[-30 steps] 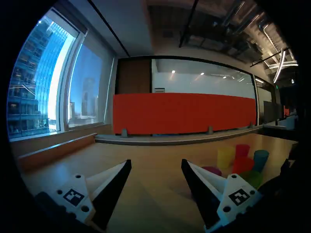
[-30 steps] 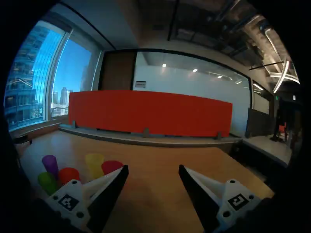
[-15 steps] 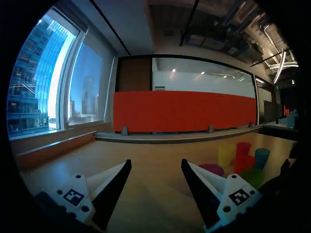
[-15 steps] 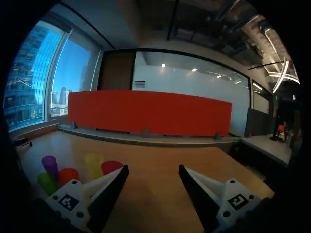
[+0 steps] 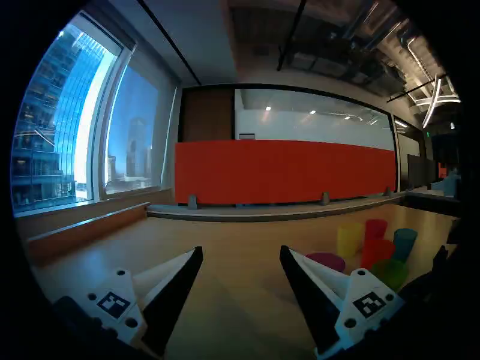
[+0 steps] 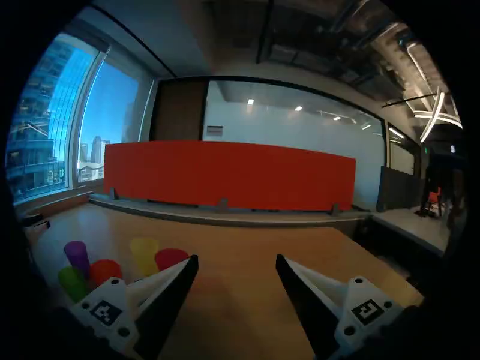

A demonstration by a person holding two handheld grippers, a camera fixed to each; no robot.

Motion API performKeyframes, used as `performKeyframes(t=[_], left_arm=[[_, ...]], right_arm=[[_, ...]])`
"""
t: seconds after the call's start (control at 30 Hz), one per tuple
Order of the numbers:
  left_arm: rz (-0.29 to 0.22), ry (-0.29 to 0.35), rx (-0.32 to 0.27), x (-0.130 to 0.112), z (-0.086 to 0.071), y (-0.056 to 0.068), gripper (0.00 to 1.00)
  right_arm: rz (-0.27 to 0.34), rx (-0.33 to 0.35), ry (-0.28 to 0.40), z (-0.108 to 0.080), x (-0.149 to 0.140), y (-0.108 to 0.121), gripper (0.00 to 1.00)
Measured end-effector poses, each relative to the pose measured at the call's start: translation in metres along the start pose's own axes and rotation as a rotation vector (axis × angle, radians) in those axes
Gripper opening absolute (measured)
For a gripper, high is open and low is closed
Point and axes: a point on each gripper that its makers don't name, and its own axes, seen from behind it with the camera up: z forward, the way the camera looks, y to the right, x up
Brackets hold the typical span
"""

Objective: Pour water

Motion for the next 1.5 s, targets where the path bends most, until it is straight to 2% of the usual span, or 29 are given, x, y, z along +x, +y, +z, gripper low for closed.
performKeyframes(t=[0.47, 0.8, 1.1, 1.3, 1.5], left_arm=[[0.001, -0.001, 0.000, -0.001, -0.001, 0.000, 0.96], [0.001, -0.001, 0.000, -0.001, -0.001, 0.000, 0.95], [0.001, -0.001, 0.000, -0.001, -0.001, 0.000, 0.95], [0.001, -0.001, 0.000, -0.001, -0.001, 0.000, 0.96], [0.001, -0.001, 0.000, -0.001, -0.001, 0.000, 0.95]], right_arm=[[-0.006, 0.009, 0.082, -0.010, 0.010, 0.009, 1.00], [0.012, 0.008, 0.148, -0.007, 0.015, 0.012, 1.00], [0.024, -0.019, 0.152, 0.000, -0.006, 0.020, 1.00], [-0.007, -0.015, 0.152, -0.002, -0.021, 0.022, 1.00], [0.025, -0.006, 0.149, -0.002, -0.029, 0.026, 1.00]])
